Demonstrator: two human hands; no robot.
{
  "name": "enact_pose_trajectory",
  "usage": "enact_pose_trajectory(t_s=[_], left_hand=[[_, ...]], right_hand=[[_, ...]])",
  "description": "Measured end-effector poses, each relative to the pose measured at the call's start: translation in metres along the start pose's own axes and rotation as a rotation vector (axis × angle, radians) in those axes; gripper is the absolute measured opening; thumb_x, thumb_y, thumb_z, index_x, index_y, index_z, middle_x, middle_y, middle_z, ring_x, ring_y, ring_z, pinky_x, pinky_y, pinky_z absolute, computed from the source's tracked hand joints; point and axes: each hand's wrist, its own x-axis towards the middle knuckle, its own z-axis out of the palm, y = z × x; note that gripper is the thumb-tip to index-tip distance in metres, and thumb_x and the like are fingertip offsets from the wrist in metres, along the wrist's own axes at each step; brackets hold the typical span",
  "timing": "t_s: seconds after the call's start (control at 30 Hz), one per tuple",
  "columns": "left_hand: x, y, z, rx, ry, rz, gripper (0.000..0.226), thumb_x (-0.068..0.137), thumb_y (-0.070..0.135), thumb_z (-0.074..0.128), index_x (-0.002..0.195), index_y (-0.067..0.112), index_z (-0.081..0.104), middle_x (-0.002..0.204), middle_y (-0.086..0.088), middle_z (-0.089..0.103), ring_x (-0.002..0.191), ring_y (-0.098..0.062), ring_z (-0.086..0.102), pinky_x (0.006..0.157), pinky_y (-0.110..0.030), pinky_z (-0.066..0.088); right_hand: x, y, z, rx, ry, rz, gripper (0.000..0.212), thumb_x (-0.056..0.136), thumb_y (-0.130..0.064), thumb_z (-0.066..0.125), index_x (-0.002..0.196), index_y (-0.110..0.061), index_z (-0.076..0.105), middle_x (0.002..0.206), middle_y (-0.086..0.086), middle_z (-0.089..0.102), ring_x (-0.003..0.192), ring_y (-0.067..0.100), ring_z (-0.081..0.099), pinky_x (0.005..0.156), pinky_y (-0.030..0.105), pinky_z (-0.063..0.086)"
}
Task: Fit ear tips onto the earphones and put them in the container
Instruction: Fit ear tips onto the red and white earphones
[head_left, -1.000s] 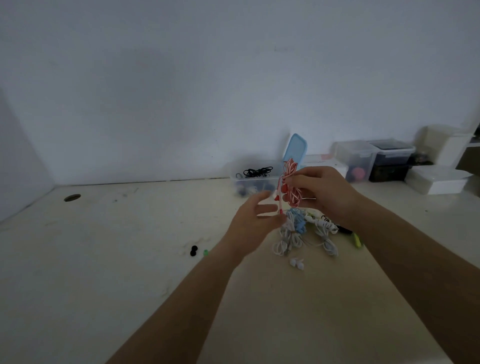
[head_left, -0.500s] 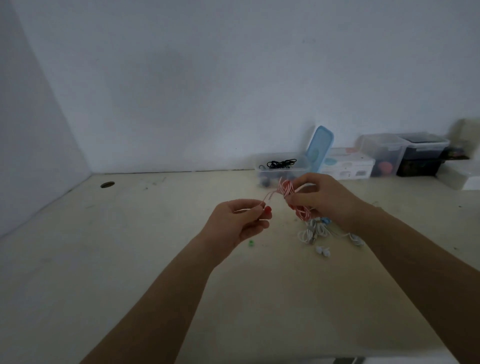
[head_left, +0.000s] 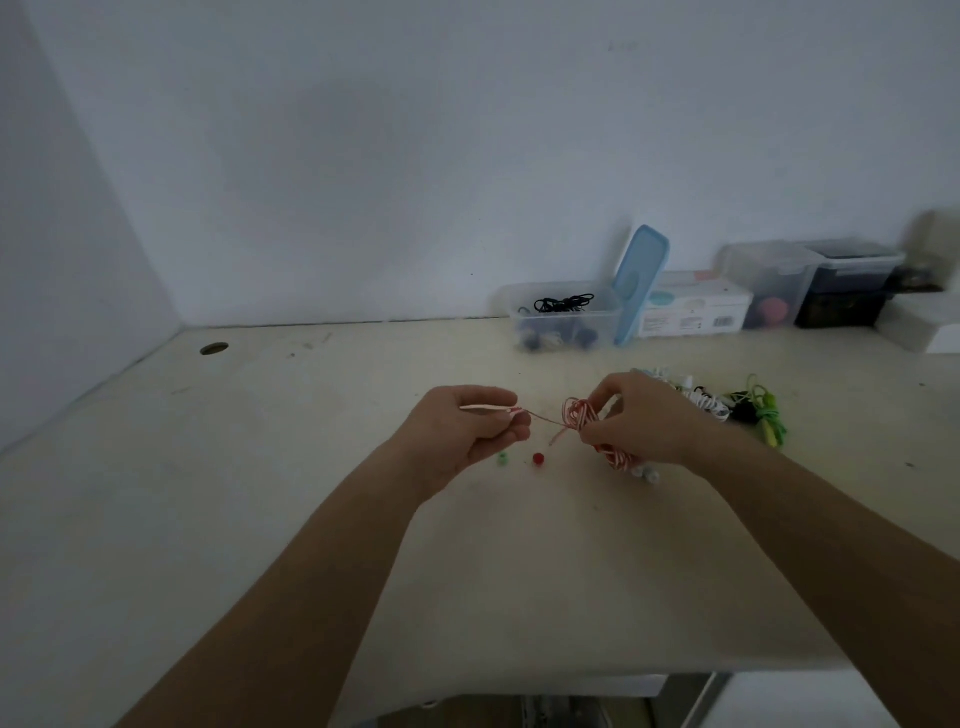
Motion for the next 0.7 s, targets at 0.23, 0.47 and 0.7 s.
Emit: enact_pose_trajectory(t_s=[0.23,0.47,0.7], left_hand=[[0.023,0.0,0.006,0.235,0.09,0.107,0.015,0.094,0.006,0.063,0.104,-0.004,0.067,0.092,-0.017,0.076,0.079,-0.019,0.073,0.072,-0.023,0.06],[0.033,0.002,0.008,0.377,0.114,0.219,0.014,0.094,0.009,0.063,0.1,0.0,0.073,0.084,-0.013,0.074,0.066,-0.012,0.065,0.069,-0.023,0.057],[0.037,0.009,-0.005,0.302,0.122,0.223,0.012,0.093,0.012,0.066,0.098,0.001,0.068,0.084,-0.014,0.075,0.067,-0.014,0.069,0.066,-0.021,0.058]], right_hand=[[0.007,-0.002,0.008,-0.22,0.072,-0.064,0.032,0.082,-0.04,0.072,0.106,-0.022,0.059,0.09,-0.002,0.066,0.07,0.017,0.07,0.067,0.037,0.061],[0.015,-0.021,0.02,-0.33,0.222,-0.298,0.034,0.091,-0.043,0.058,0.123,-0.032,0.061,0.113,-0.008,0.06,0.102,0.013,0.06,0.083,0.03,0.048],[0.039,-0.027,0.034,0.288,0.071,-0.401,0.012,0.094,-0.03,0.065,0.099,-0.024,0.073,0.071,-0.002,0.073,0.061,0.007,0.064,0.065,0.023,0.05]])
